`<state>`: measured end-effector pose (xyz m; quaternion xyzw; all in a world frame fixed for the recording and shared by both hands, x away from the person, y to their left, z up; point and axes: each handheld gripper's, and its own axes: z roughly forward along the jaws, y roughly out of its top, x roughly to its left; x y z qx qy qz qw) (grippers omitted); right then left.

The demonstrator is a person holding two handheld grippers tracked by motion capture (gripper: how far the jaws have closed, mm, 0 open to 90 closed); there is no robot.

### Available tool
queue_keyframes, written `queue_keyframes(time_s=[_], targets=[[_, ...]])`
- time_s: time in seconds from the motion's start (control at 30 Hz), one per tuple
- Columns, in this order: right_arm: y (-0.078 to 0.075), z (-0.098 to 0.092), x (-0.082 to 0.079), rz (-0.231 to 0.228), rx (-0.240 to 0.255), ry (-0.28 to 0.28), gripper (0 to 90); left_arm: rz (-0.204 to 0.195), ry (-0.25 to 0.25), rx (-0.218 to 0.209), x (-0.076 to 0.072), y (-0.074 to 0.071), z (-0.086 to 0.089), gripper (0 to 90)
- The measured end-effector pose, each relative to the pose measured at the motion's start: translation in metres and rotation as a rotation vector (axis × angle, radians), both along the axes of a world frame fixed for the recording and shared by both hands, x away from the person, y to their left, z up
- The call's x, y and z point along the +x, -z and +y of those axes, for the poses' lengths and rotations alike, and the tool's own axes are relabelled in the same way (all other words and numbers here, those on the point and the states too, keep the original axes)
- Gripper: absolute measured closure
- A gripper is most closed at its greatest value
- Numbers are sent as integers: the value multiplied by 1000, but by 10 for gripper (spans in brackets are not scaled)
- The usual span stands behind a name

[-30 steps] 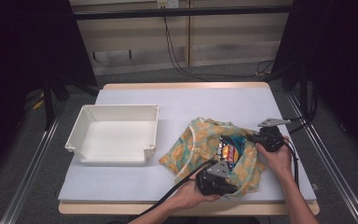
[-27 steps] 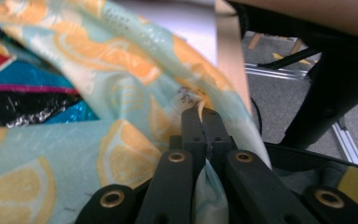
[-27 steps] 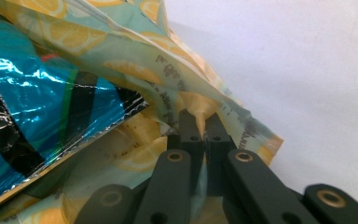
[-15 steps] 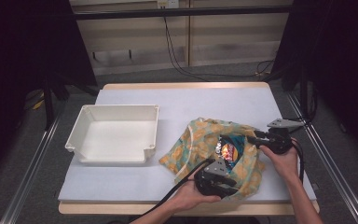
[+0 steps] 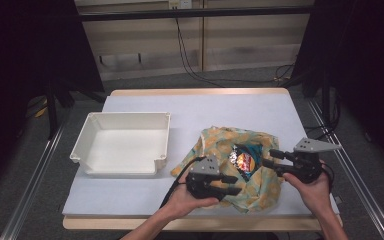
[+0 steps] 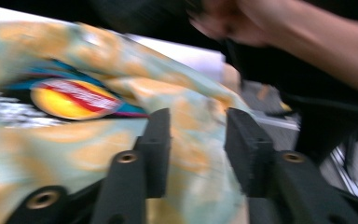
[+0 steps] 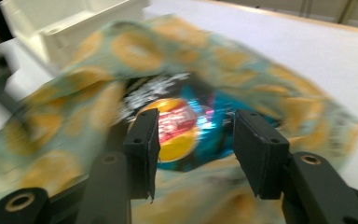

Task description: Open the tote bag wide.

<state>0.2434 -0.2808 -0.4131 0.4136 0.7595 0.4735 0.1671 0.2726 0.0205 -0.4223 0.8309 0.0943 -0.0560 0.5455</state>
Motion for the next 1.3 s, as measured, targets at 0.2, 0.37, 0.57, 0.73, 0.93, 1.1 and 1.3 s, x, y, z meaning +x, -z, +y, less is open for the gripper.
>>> queue_keyframes(time_s=[0.2,0.37,0.57,0.73,0.93,1.1,1.3], targets=[[9,24,-16,39,-28,-75,493,-5,-57,25,29,3,-15,694],[21,31,-25,65,-82,-82,381,-56,-73,111,33,17,-32,581],[36,28,-32,98,-103,-91,596,-76,-77,136,30,28,-32,545],[41,22,-45,95,-89,-92,900,-92,-80,150,27,28,-31,501],[43,10,-65,95,-99,-56,900,-105,-88,147,24,31,-30,497],[60,8,-72,136,-98,-55,900,-103,-54,188,21,31,-24,535],[64,9,-67,143,-106,-57,827,-62,-34,230,17,37,-12,586]])
